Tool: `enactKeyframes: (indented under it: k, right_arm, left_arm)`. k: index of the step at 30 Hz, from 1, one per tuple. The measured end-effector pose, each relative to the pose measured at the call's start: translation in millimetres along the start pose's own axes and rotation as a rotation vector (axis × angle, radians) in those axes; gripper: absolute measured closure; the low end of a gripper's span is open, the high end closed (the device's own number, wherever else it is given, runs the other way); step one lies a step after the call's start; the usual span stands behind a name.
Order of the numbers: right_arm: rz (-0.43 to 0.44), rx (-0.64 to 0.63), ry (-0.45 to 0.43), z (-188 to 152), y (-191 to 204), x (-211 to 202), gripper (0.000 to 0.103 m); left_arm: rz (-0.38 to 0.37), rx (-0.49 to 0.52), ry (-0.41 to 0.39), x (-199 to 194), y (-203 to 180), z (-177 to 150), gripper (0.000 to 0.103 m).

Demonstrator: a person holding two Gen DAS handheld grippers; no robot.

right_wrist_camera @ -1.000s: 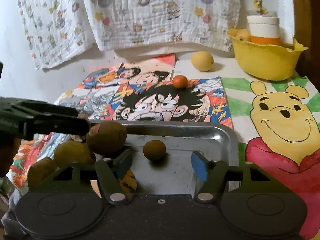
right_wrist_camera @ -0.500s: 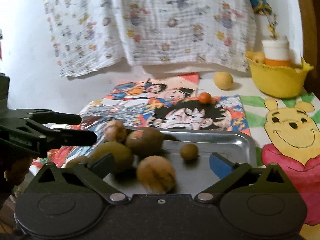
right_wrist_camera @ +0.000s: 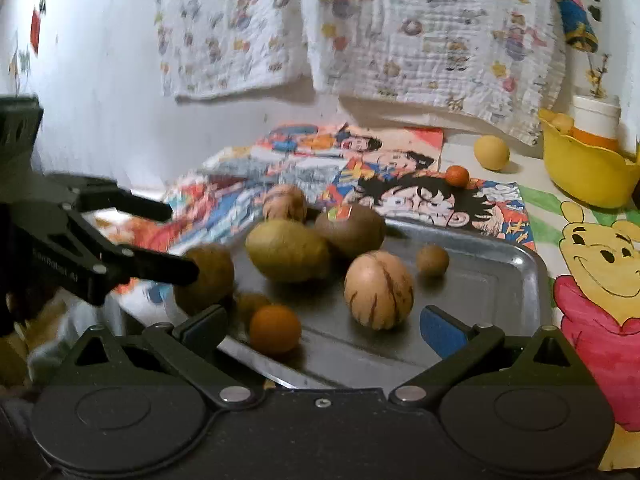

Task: Organize fruits
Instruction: 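Move both open tools back toward the lemon and the tangerine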

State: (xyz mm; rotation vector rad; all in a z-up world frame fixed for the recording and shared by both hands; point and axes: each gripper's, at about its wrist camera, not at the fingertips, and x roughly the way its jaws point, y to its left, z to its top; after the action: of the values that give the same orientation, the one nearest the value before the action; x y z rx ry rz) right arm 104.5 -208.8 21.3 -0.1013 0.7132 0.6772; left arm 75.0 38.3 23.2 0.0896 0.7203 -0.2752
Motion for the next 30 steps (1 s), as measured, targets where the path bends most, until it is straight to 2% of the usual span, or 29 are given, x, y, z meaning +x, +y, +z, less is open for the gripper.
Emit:
enactKeyframes:
  k: [7,14,22,30]
  right_arm:
    - [-0.055,-0.025,0.059,-7,1,0,0.001]
    - [-0.102,0.021,0.059,-13,-13,-5,0.001]
    - [-0.127,0.062,0.016,-12,-23,-7,0.001]
    - [-0.112,0.090,-0.006,-7,-27,-2,0.001]
  left_arm:
    - [0.026,-0.021,0.053,-1,10,-21,0.000]
    - [0.042,-0.119,0.090,-2,30,-38,0.000]
    - [0.091,-0.110,0.090,-11,40,-36,0.000]
    - [0.128,-0.117,0.084,-13,50,-24,0.000]
